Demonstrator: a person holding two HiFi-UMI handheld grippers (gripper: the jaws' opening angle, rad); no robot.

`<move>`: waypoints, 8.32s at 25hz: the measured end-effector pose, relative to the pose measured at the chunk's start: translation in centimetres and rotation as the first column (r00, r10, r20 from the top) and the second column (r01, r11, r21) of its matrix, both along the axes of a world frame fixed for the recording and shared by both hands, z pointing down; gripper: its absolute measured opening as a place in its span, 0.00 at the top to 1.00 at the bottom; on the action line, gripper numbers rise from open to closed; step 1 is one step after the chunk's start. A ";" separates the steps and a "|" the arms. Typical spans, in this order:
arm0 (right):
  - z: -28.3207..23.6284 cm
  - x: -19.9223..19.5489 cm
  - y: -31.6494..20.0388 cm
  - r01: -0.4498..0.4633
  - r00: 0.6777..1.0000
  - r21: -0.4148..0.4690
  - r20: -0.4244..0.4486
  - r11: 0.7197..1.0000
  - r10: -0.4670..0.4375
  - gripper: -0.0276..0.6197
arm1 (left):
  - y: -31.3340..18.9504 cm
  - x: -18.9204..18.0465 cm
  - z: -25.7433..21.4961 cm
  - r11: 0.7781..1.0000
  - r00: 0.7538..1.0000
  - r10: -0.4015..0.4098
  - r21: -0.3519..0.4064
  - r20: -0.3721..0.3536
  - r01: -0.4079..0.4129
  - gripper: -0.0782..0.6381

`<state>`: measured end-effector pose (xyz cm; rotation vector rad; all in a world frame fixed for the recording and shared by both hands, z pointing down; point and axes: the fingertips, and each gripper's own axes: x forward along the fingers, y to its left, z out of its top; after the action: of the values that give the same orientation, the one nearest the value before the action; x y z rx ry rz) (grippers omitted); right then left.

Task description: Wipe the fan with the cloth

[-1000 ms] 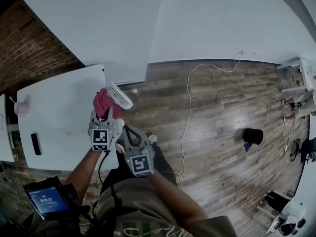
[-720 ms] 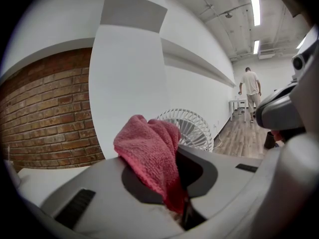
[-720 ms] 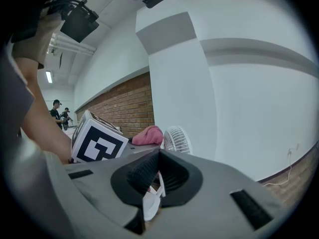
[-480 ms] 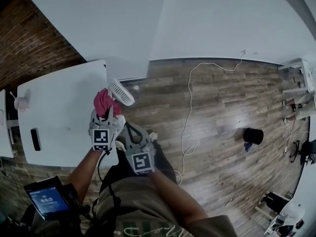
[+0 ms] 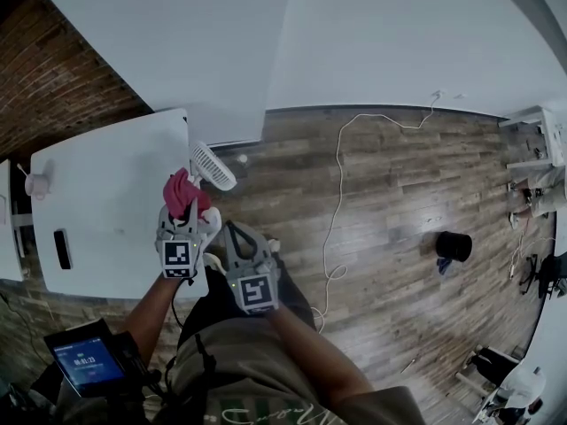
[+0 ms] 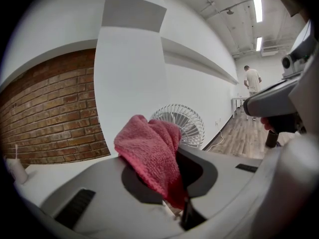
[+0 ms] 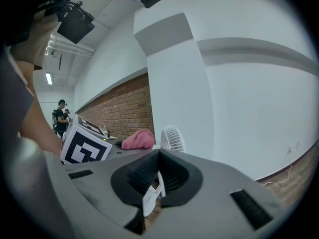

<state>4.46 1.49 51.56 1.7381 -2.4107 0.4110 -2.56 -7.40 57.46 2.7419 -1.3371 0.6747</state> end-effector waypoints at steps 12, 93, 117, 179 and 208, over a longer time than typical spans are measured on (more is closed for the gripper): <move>0.2 -0.5 -1.0 0.048 0.999 -0.001 0.003 0.999 -0.048 0.96 | 2.3 -1.2 1.6 0.997 0.999 -0.049 -0.053 -0.008 0.049 0.80; -3.6 -2.3 -4.3 0.160 0.984 0.095 0.063 0.983 -0.166 0.81 | 9.4 -1.6 -4.7 0.994 0.983 0.074 -0.063 -0.165 -0.085 0.74; 7.4 -3.6 -6.2 0.228 0.972 -0.116 -0.032 0.967 -0.233 0.81 | 4.8 -3.7 -6.3 0.992 0.970 -0.122 -0.054 -0.212 0.113 0.86; 10.4 -7.4 -4.0 0.433 0.901 -0.157 0.050 0.888 -0.430 0.80 | 4.7 -5.1 -4.3 0.987 0.969 -0.147 -0.093 -0.201 0.131 0.86; 8.4 -3.6 -7.6 0.261 0.965 -0.156 0.081 0.953 -0.251 0.79 | 5.4 -4.2 -5.0 0.987 0.966 -0.133 -0.119 -0.221 0.108 0.86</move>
<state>0.82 -6.13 59.98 1.3418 -2.5173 0.6158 -6.79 -1.99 52.46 2.5382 -1.3600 0.3951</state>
